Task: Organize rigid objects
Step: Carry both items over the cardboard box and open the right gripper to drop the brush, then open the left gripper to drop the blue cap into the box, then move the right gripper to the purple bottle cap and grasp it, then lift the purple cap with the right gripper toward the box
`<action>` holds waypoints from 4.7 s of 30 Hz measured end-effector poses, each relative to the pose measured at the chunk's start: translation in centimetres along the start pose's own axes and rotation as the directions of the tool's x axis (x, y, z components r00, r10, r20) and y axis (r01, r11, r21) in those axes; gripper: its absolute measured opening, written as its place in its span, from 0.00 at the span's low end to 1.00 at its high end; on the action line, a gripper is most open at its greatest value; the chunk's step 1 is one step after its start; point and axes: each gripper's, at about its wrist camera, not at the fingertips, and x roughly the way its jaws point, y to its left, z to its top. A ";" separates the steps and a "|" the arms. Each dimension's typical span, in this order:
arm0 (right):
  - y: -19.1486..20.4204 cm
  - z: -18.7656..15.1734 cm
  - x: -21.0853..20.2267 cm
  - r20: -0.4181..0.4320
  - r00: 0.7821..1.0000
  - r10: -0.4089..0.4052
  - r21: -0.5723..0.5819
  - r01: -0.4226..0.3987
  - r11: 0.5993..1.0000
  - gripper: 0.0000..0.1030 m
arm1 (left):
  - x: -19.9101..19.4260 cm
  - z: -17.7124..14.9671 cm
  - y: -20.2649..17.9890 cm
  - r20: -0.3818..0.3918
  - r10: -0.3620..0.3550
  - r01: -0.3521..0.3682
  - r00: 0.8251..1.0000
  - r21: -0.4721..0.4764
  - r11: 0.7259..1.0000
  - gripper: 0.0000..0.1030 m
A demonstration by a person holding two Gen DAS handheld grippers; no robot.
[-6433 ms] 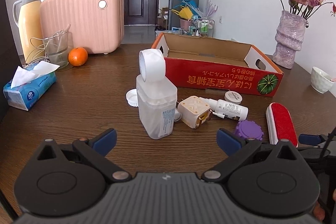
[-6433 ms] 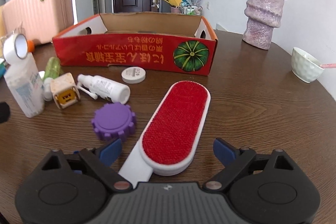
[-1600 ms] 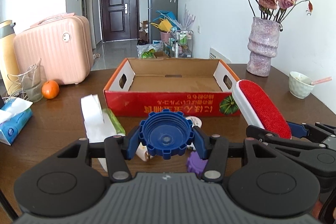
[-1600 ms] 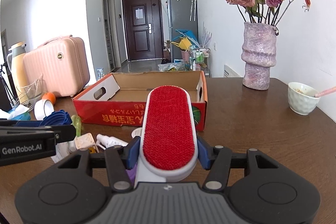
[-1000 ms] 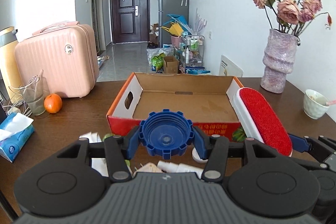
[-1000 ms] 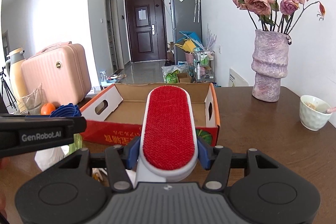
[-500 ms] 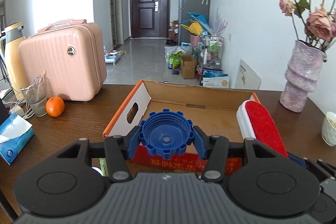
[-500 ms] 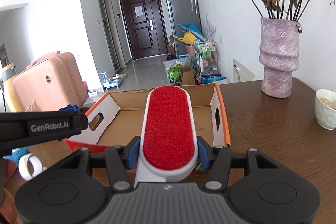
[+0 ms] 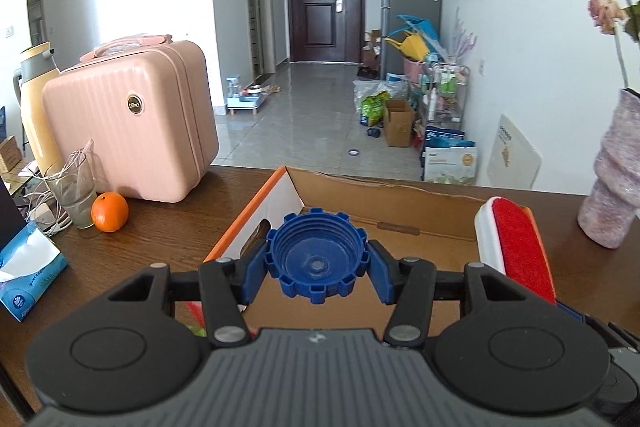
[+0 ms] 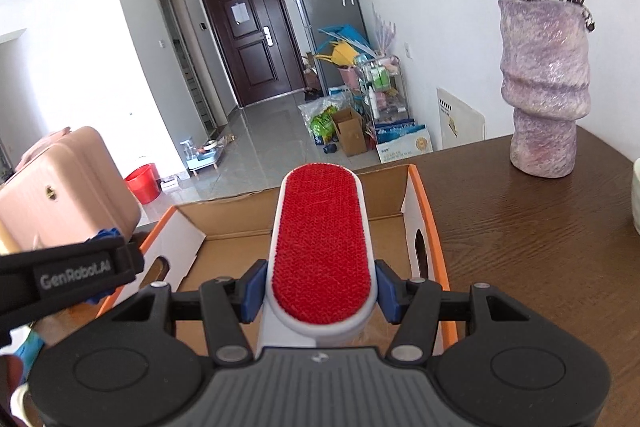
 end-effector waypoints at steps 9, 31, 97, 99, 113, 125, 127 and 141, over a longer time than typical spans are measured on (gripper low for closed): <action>0.5 1.3 4.1 -0.068 0.998 -0.009 -0.042 0.006 0.999 0.53 | 4.3 1.9 -1.2 -0.049 0.089 -0.089 0.995 -0.012 0.996 0.53; 0.9 1.3 2.6 -0.078 0.994 -0.076 -0.186 0.060 0.981 0.96 | 3.9 1.0 1.5 -0.091 0.114 -0.117 0.989 -0.030 0.993 1.00; 3.4 -15.3 -15.7 0.028 0.999 0.041 -0.296 -0.031 0.955 1.00 | -13.3 -15.1 14.9 0.039 -0.087 0.088 0.995 -0.018 0.996 1.00; 3.3 -15.6 -15.2 0.023 0.999 0.039 -0.290 -0.030 0.957 1.00 | -12.8 -15.4 15.2 0.031 -0.085 0.085 0.996 -0.009 0.996 1.00; 4.8 -18.0 -9.7 -0.043 0.999 0.008 -0.338 -0.022 0.941 0.97 | -9.3 -16.2 16.7 0.008 -0.100 0.100 0.995 0.007 0.995 1.00; 5.9 -18.5 -7.6 -0.097 0.995 0.009 -0.370 -0.044 0.928 0.52 | -8.9 -16.4 17.2 0.007 -0.120 0.120 0.993 -0.010 0.993 1.00; 5.9 -18.6 -7.8 -0.081 0.997 -0.012 -0.378 -0.020 0.925 0.52 | -8.9 -16.5 17.2 0.008 -0.118 0.118 0.993 -0.013 0.993 1.00; 4.9 -17.6 -10.3 0.033 0.999 -0.003 -0.330 0.014 0.944 0.52 | -9.4 -16.2 17.2 0.039 -0.092 0.093 0.995 -0.026 0.995 1.00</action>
